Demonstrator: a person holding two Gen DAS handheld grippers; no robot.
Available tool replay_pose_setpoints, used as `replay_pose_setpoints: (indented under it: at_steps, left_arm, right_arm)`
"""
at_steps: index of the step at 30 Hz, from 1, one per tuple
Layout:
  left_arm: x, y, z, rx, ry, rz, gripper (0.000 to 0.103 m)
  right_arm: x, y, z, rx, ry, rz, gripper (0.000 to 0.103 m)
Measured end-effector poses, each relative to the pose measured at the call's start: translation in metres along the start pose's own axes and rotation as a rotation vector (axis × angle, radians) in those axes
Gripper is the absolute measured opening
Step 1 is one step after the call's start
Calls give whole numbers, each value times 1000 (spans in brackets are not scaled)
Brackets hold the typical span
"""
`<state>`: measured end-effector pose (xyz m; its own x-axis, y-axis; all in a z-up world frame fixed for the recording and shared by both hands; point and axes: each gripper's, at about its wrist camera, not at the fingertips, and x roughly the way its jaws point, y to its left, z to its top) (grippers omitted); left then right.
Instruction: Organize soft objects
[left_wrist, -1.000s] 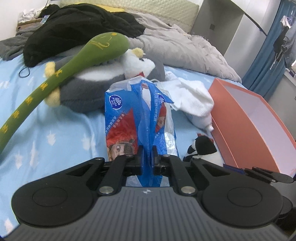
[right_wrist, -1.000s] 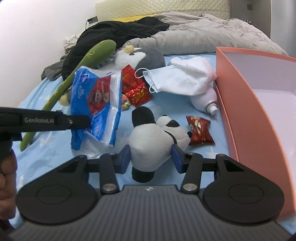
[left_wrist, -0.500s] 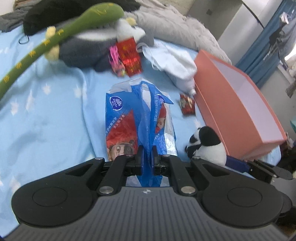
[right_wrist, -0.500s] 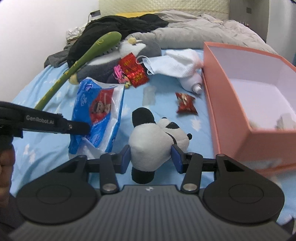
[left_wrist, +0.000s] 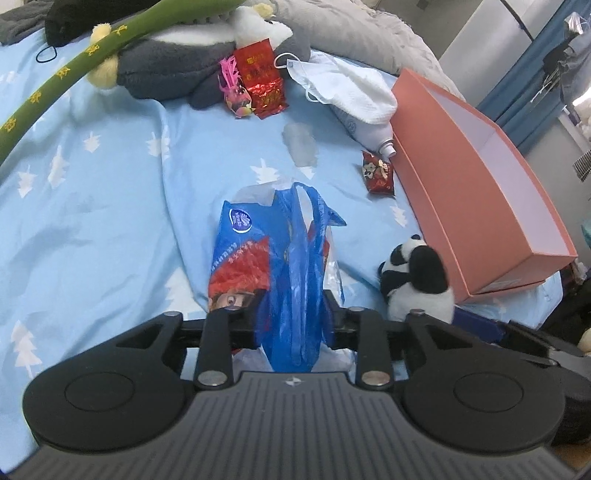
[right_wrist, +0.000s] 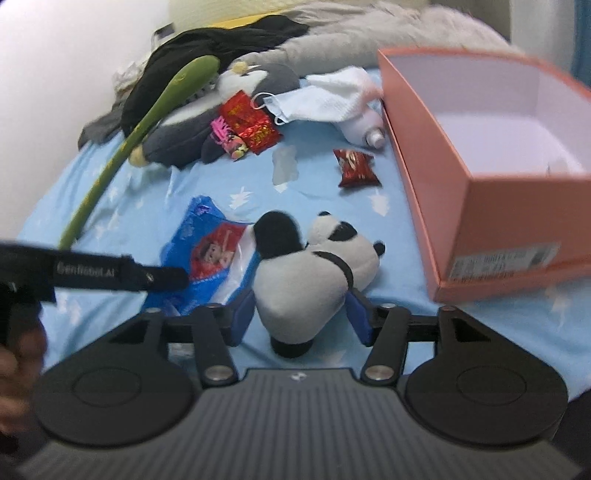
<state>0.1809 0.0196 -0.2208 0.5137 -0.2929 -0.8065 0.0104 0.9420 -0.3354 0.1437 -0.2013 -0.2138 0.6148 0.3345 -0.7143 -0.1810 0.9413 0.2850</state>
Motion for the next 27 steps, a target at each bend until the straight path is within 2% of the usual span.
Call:
replay_pose_setpoints:
  at_steps: [4, 10, 14, 19, 21, 27]
  left_arm:
    - [0, 0, -3, -4, 2, 4, 35]
    - [-3, 4, -4, -20, -18, 9, 35]
    - [-7, 5, -4, -24, -37, 13, 35]
    - [-6, 7, -5, -27, -38, 12, 35]
    - [-5, 6, -6, -21, -37, 12, 35]
    - [-1, 3, -8, -14, -44, 14, 35]
  right_arm:
    - [0, -12, -2, 161, 8, 57, 73]
    - [-9, -22, -5, 319, -12, 131, 73]
    - [-19, -24, -3, 378, -63, 179, 73]
    - [-17, -26, 4, 435, -93, 174, 73]
    - [-12, -27, 4, 453, -81, 159, 71]
    - [16, -35, 2, 551, -11, 140, 55]
